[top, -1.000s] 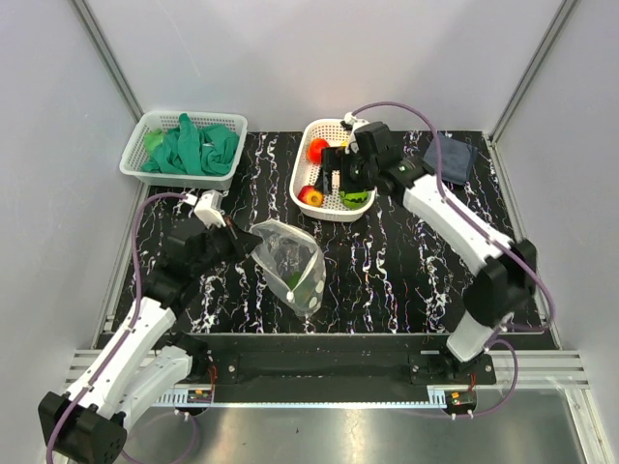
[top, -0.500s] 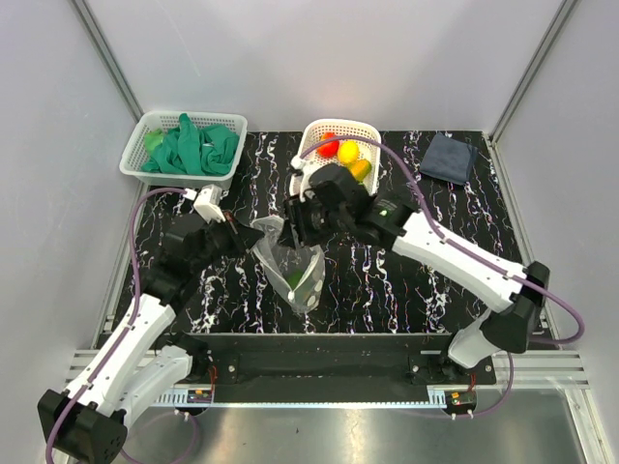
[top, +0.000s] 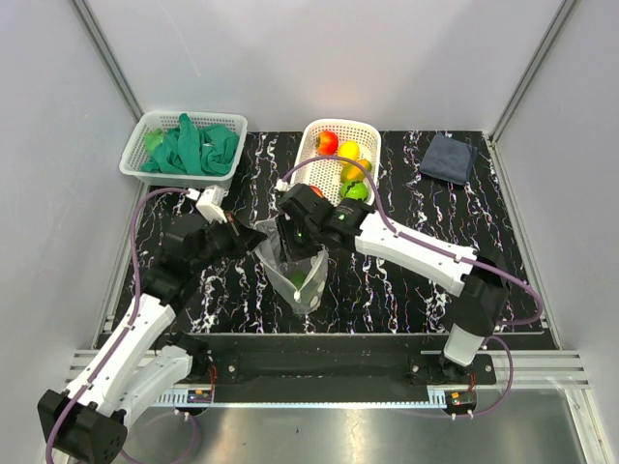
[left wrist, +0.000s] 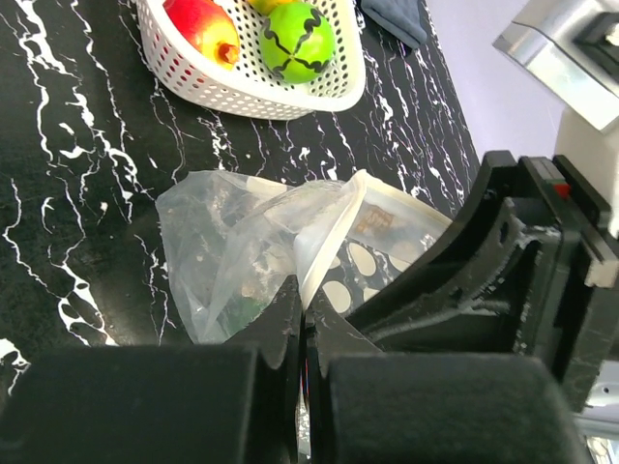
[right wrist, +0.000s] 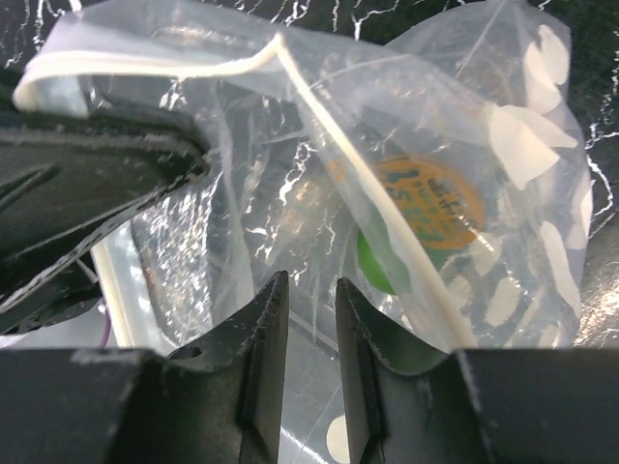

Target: Open the zip-top bag and remove the fake food

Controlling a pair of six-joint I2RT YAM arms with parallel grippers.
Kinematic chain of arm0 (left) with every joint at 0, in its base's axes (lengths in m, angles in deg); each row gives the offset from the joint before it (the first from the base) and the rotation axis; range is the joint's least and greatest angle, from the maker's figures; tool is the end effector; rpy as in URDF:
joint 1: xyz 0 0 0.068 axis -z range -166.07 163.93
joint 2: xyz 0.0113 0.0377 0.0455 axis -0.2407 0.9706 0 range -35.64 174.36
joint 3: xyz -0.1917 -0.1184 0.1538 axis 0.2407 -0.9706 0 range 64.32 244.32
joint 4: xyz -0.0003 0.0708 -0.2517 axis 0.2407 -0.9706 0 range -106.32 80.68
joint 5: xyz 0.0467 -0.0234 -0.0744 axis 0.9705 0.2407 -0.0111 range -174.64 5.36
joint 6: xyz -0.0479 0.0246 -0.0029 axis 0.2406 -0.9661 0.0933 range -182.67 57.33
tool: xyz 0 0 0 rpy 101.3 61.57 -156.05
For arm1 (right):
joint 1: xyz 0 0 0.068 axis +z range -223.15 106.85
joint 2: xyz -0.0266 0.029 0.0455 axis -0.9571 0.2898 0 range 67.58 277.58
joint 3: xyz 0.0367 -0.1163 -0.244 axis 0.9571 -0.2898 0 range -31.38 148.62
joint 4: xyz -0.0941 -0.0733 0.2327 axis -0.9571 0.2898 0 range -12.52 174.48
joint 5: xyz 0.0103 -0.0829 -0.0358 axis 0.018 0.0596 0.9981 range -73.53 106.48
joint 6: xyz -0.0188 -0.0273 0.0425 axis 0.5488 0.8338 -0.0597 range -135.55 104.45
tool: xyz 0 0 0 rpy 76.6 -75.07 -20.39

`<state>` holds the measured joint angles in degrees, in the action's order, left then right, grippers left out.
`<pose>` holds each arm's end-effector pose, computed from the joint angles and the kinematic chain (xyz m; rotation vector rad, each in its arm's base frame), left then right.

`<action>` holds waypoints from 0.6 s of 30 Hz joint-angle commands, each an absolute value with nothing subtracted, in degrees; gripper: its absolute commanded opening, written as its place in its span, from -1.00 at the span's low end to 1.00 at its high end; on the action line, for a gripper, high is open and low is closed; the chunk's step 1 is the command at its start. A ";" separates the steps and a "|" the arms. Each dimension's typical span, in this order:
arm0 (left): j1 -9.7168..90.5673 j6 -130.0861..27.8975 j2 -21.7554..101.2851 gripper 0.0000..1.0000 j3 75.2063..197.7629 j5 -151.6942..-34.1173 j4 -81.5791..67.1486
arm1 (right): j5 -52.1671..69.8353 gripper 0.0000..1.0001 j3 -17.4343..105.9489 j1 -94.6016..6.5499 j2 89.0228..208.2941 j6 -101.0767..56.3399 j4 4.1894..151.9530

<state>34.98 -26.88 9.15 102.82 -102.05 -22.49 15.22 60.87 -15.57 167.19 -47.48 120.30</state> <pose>0.1683 -0.0763 0.2963 -0.0419 2.0127 -0.9433 0.2058 0.3254 0.3177 -0.5830 2.5139 0.6780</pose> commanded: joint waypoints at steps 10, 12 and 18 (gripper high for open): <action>34.84 -27.34 10.32 -1.00 102.81 -105.30 -18.29 | 14.54 -0.14 56.61 -15.50 170.23 -47.02 120.81; 34.84 -27.25 10.41 -1.00 102.11 -105.30 -17.85 | 14.98 -0.07 55.55 -15.50 170.93 -46.93 120.63; 34.84 -27.25 10.41 -1.00 100.44 -105.12 -17.23 | 12.70 0.09 53.53 -15.50 172.78 -47.11 119.32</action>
